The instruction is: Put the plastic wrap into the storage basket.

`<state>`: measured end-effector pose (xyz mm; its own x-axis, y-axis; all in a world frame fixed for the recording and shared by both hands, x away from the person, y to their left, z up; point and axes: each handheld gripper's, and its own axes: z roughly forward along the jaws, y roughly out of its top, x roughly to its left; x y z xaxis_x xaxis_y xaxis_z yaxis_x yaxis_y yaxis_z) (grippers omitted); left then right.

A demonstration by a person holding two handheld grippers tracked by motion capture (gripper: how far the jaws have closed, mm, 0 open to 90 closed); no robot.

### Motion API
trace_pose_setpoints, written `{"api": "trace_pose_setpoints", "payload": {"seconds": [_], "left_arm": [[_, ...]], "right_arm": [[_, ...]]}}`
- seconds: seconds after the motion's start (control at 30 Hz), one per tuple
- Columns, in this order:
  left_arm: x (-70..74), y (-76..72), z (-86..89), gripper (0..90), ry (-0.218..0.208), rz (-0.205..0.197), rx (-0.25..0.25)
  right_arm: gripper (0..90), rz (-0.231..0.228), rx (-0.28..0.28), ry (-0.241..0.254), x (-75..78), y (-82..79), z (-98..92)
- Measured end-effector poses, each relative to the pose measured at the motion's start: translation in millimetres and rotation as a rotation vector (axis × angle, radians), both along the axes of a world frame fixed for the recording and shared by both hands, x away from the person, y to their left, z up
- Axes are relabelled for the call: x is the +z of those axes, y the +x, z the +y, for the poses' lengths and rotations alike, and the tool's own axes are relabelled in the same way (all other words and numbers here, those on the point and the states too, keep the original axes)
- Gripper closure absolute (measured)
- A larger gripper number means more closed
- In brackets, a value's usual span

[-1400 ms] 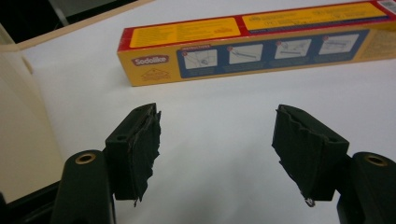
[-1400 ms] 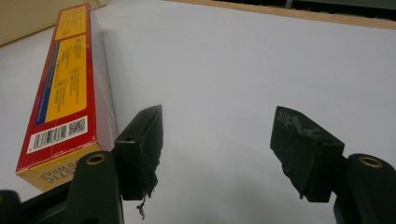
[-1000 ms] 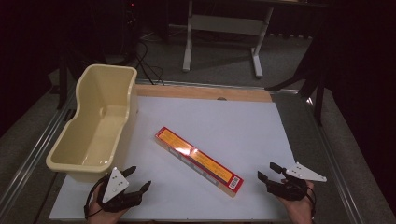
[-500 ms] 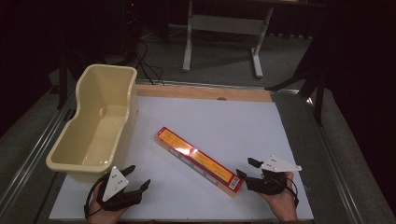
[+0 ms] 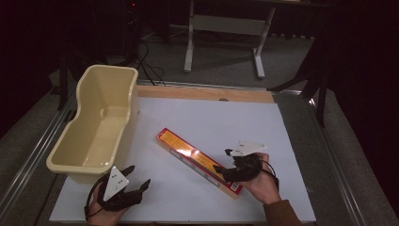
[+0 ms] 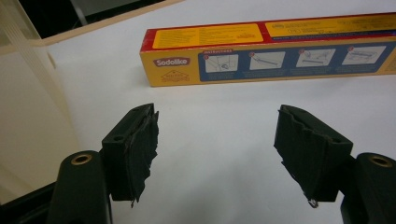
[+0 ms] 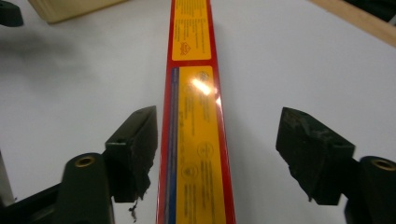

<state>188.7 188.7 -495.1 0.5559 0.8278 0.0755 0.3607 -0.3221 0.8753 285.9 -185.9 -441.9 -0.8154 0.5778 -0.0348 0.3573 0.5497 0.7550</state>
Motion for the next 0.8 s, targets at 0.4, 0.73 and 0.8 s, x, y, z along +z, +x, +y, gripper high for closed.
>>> {"api": "trace_pose_setpoints", "payload": {"seconds": [0.4,0.73,0.8], "left_arm": [[0.0,0.0,-0.4,30.3,-0.002,0.005,-0.002],[0.2,-0.2,-0.2,30.3,-0.009,0.004,-0.005],[0.1,-0.2,-0.4,30.3,-0.008,0.006,-0.007]], "right_arm": [[20.4,0.077,0.07,-0.209,1.3,32.3,58.1],[18.8,0.154,0.105,-0.381,-12.5,54.7,97.3],[18.8,0.189,0.117,-0.406,-16.1,58.7,104.4]]}}
